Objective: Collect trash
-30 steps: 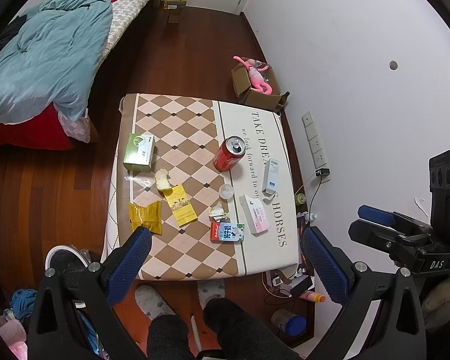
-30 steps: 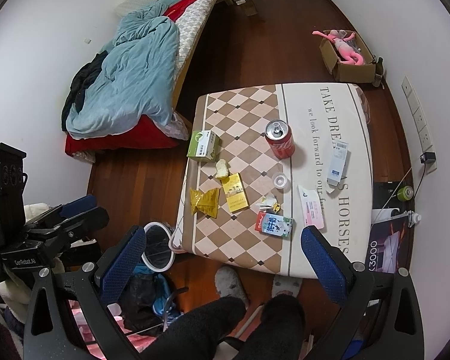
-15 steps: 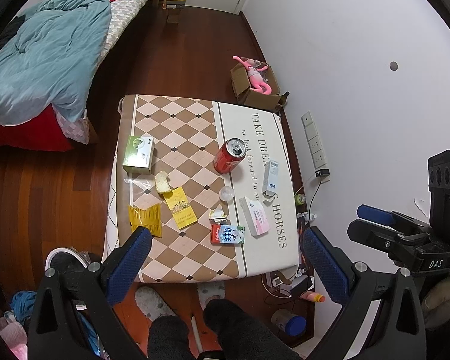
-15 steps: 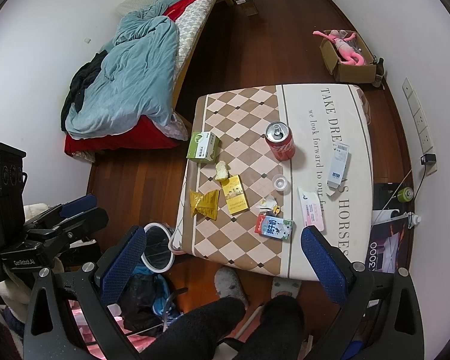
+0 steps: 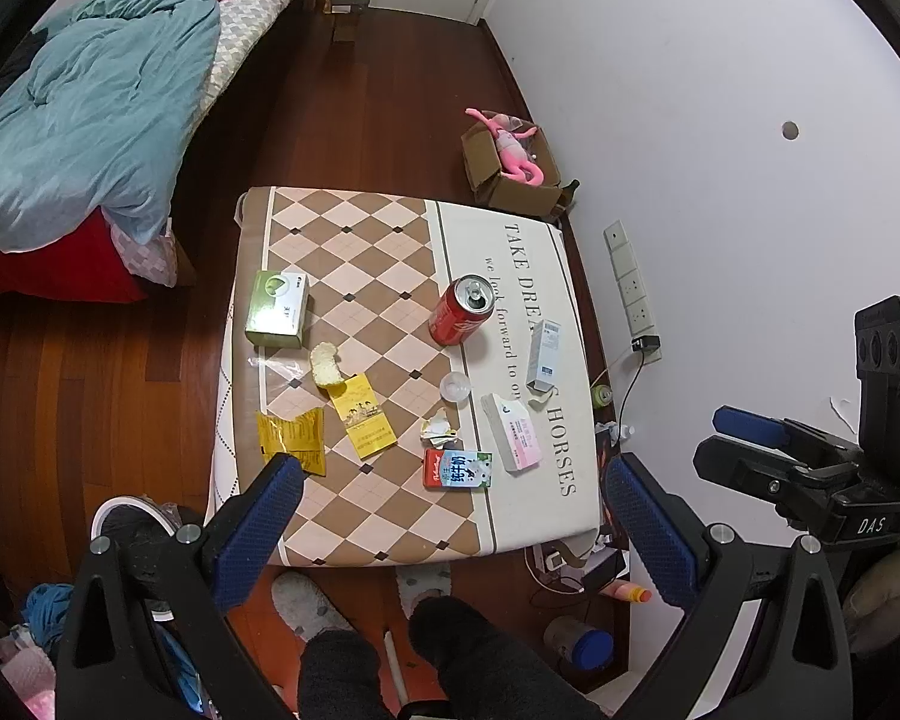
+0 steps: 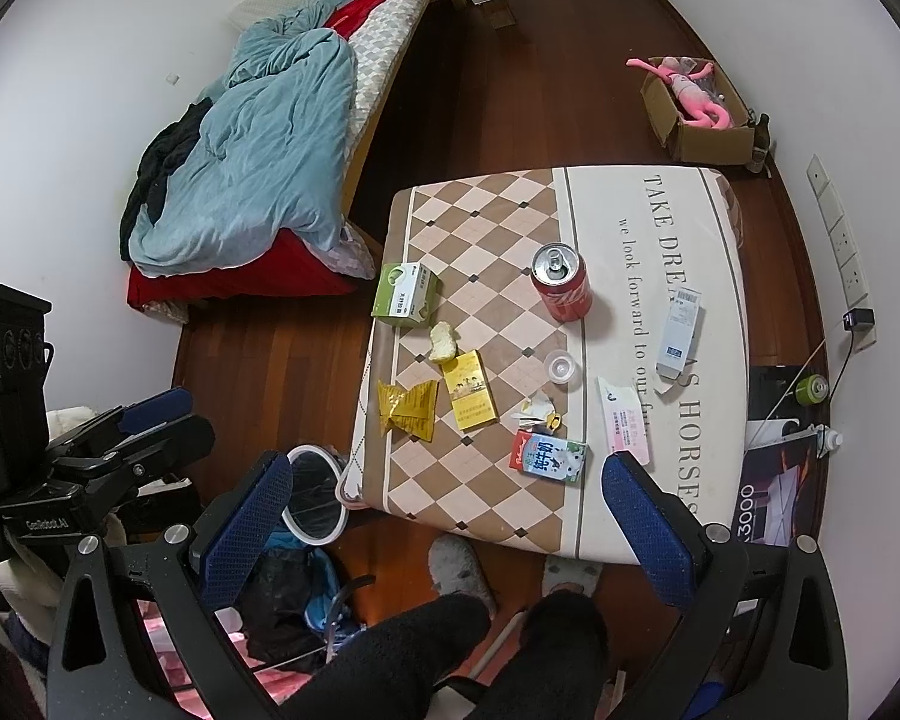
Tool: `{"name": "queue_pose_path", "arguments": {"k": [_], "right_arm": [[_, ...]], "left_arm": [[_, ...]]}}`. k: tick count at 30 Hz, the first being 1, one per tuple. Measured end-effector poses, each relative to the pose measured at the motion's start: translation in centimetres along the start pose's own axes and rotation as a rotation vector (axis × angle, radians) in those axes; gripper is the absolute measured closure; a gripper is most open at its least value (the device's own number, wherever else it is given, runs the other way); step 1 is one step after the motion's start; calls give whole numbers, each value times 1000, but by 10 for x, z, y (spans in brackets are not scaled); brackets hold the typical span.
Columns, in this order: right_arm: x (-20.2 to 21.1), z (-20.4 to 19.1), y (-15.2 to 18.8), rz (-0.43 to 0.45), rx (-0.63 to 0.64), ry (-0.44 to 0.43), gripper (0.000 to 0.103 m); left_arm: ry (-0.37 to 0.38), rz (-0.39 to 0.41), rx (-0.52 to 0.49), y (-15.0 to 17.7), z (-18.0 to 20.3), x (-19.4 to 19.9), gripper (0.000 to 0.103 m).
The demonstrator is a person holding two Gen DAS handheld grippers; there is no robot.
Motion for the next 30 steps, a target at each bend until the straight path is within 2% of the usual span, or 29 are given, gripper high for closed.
{"name": "queue_pose_path", "arguments": {"k": [15,17,20,23,27,30], "right_arm": [[-2,1,-2,-1,-4,-2,0],[-4,1,-2,-2,-9,-7,0],[-10,9,-4,1,-40,2,0],[-23,36,-1,-8,-121,42,0],[-64,103,14,-60,-249,179,0],[-108,158,17,-101,-314,263,0]], "left_arm": [[-21,-1,4,-3,-8,-6,0],[-87,13,3,-4,-17,-19,0],[-247,59,0,-12,-34,-46,0],[-376,88,-5,-22,-47,-84,0],[-496,77,-21,-38,-59,-152,0],[-539,23,-20,-50,-63,-200,0]]}}
Point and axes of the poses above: each gripper's, at about its wrist camera, not at the fingertips, and x roughly against the way its jaws point, z to its right, y to its underside, the point moved 6 cm from there along -x, roughly the way its jaws point, and after that the axes turned 11 degrees about x, right-handed, at the moved point
